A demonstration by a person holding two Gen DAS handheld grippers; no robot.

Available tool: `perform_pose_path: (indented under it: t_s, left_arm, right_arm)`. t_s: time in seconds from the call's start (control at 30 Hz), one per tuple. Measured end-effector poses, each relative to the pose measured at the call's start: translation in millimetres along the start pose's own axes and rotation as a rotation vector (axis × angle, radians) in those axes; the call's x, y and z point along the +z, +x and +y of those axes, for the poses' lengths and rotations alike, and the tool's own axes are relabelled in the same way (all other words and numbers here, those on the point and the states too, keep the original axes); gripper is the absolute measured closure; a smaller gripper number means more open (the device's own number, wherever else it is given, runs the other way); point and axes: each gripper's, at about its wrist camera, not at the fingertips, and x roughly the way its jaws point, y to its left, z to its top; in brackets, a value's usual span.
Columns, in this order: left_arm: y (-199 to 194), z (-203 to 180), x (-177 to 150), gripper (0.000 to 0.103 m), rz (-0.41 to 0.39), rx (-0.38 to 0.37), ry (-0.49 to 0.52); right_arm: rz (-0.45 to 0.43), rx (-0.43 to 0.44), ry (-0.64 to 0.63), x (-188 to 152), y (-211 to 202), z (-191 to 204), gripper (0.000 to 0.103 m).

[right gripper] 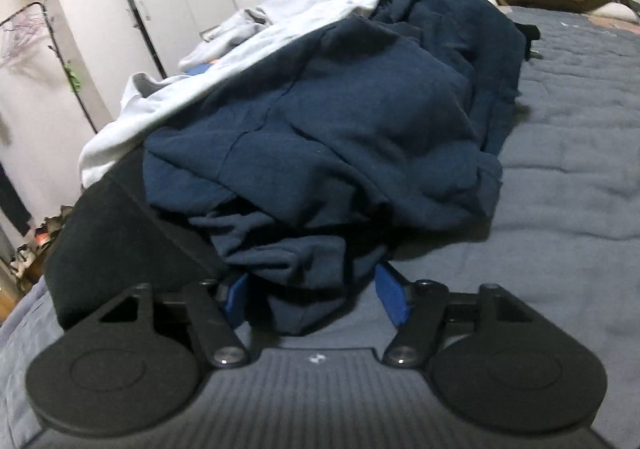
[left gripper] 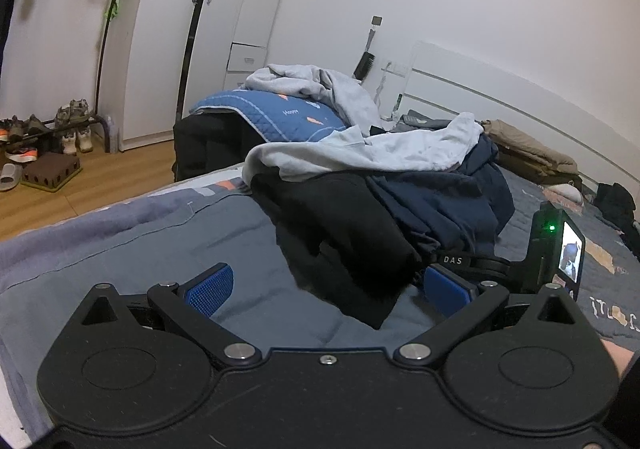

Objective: Fold clothes
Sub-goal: 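Close the right gripper on the navy blue garment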

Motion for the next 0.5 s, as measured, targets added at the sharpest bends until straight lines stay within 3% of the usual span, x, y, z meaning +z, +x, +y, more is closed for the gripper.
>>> perform_pose_path:
  t_s: [0.07, 0.13, 0.23, 0.5]
  left_arm:
    - [-0.3, -1.0, 0.2, 0.000, -0.002, 0.001, 0.004]
    - [-0.7, -1.0, 0.8, 0.000, -0.003, 0.000, 0.002]
    - [-0.6, -0.7, 1.6, 0.000, -0.002, 0.001, -0.002]
    - [1.0, -1.5, 1.6, 0.000, -0.002, -0.005, -0.010]
  right_arm:
    - [-0.002, 0.038, 0.003, 1.0, -5.4, 0.8, 0.082]
    - [-0.029, 0.030, 0.026, 3.2, -17.1, 0.2, 0.093]
    - [-0.069, 0.029, 0.059, 7.0, -35.6, -0.5, 0.095]
    - [-0.200, 0.157, 0.152, 15.8, -114.0, -4.9, 0.096]
